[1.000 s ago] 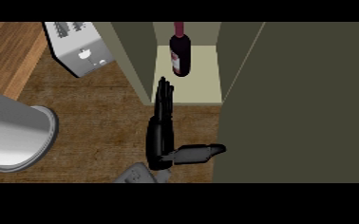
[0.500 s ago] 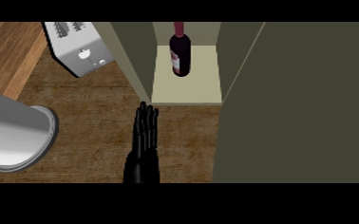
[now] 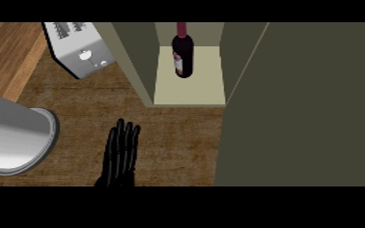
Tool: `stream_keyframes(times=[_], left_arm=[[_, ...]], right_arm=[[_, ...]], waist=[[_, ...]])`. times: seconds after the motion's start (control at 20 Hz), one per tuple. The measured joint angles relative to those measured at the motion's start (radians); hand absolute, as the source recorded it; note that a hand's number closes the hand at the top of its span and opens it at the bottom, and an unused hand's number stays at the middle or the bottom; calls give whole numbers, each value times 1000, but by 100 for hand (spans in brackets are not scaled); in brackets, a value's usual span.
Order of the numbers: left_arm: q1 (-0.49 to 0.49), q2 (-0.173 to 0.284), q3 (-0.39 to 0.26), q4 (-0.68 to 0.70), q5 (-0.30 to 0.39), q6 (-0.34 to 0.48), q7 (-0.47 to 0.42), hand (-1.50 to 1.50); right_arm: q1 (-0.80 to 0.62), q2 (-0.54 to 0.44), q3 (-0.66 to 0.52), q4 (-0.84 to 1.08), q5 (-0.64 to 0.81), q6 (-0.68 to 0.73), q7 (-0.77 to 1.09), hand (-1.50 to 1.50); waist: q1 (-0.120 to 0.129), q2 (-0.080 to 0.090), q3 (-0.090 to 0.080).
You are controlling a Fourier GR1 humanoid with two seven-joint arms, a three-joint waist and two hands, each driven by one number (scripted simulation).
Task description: Pick up the wine, place it into the cabinet and close the cabinet
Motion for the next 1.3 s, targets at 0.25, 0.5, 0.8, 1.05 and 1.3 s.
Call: stream_keyframes(times=[0.25, 0.5, 0.8, 1.05, 1.3], left_arm=[[80, 90, 6, -86, -3, -66, -9, -150], [150, 168, 72, -154, 34, -129, -28, -150], [238, 255, 193, -216, 101, -206, -59, -150], [295, 320, 320, -254, 180, -277, -63, -150], [369, 366, 434, -257, 252, -367, -81, -150]], right_arm=[[11, 1, 32, 3, -5, 33, -10, 150], [53, 28, 115, 2, -17, 36, 32, 150], [107, 67, 211, 2, -32, 19, 86, 150], [117, 70, 346, 0, -33, 59, 89, 150], [117, 98, 508, -4, -17, 29, 113, 150]], waist=[[1, 0, 0], [1, 0, 0], [3, -1, -1], [5, -3, -1], [6, -6, -2]])
